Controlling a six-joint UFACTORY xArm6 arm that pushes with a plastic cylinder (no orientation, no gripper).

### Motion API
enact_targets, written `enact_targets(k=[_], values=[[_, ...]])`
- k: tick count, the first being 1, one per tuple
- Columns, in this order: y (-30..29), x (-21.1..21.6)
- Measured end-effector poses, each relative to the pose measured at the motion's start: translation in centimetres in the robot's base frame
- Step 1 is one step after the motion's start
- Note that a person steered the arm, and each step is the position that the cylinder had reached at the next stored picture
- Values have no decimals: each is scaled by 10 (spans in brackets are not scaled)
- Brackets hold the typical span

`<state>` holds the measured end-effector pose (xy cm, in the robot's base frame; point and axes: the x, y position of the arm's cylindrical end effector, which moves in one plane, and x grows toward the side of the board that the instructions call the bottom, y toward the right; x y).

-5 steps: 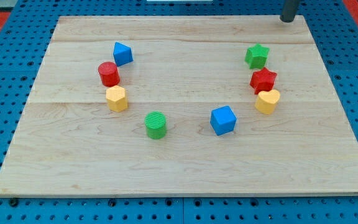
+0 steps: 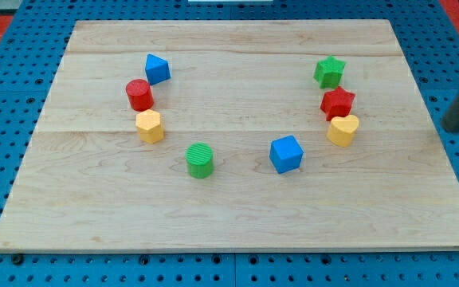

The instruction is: Push red star towards center

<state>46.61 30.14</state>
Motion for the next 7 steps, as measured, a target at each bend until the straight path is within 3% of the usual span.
enact_targets(k=[3, 4, 5, 6, 7], values=[[-115, 55], [-117, 7], [-67, -28], [-59, -90], [-98, -120]])
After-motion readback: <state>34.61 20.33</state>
